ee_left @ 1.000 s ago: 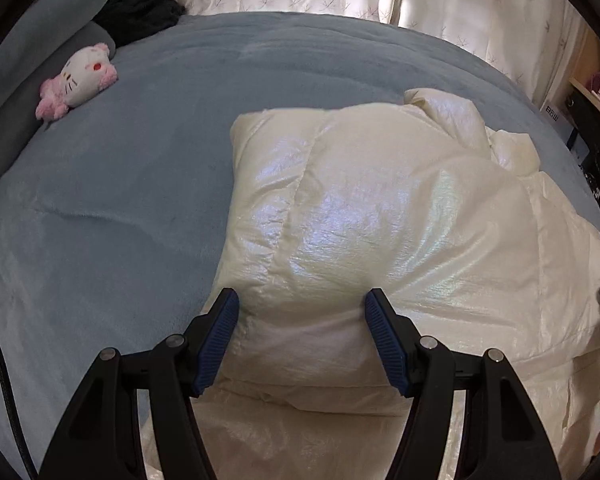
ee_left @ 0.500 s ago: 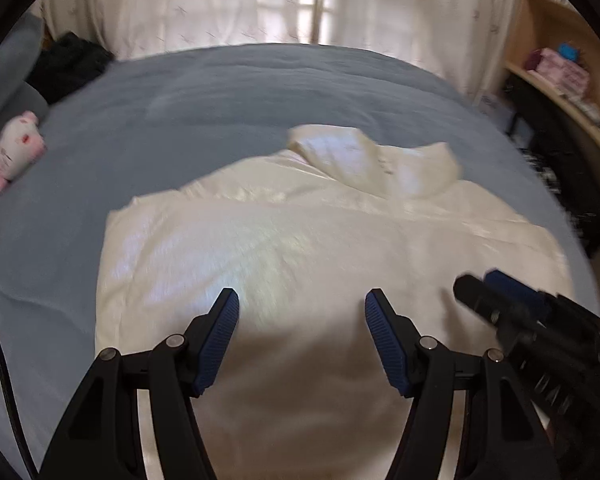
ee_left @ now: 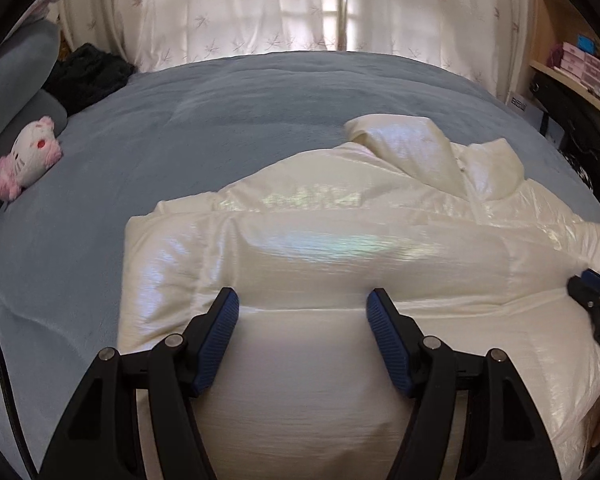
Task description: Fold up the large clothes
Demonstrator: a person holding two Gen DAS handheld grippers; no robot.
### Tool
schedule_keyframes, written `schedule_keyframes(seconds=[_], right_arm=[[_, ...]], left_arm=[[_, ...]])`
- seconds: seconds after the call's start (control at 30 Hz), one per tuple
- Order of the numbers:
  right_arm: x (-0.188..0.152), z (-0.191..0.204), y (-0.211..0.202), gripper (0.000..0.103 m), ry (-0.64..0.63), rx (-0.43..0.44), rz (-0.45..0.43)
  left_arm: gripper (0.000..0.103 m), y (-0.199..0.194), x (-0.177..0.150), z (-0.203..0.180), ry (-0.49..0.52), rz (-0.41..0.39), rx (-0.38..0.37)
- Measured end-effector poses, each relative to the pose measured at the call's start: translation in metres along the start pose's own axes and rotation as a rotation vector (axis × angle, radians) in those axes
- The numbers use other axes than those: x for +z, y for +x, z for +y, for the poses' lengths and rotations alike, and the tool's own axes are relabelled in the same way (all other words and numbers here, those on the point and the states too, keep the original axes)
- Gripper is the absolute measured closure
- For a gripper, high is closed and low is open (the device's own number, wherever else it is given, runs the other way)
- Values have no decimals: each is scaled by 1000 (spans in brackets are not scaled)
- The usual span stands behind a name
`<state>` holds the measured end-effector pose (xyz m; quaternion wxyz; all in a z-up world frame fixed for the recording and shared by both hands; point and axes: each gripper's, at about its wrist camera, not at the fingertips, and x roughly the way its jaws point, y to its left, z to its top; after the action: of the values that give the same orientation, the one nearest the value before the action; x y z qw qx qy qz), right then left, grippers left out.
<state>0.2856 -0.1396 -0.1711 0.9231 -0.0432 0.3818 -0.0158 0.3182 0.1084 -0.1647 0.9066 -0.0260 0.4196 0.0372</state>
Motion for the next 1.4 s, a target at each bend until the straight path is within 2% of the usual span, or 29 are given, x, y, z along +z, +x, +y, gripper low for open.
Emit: schedule_keyframes(seconds=[0.17,0.7,0.87,1.23,1.3,1.4], right_arm=[[-4,-17,2,71,68,10,-2],[-11,-15,-3,70,80,20,-13],[-14,-9,-22,68,54,-16,-48],[-21,-27,-61,68,96,-10,-63],[-25,-34,-67,68,126,7,-49],[-32,-47,-81,68,193,79,-34]], left_arm=[[37,1,-3,12,-13,4,-3],[36,-3,-6,26,-50,51,-12],[34,-19,-9,26,-45,49,-2],[32,-62,-23,18,-17,38,-2],[32,-69,-27,16,-8,46,-7],[32,-85,-37,14,24,67,-18]])
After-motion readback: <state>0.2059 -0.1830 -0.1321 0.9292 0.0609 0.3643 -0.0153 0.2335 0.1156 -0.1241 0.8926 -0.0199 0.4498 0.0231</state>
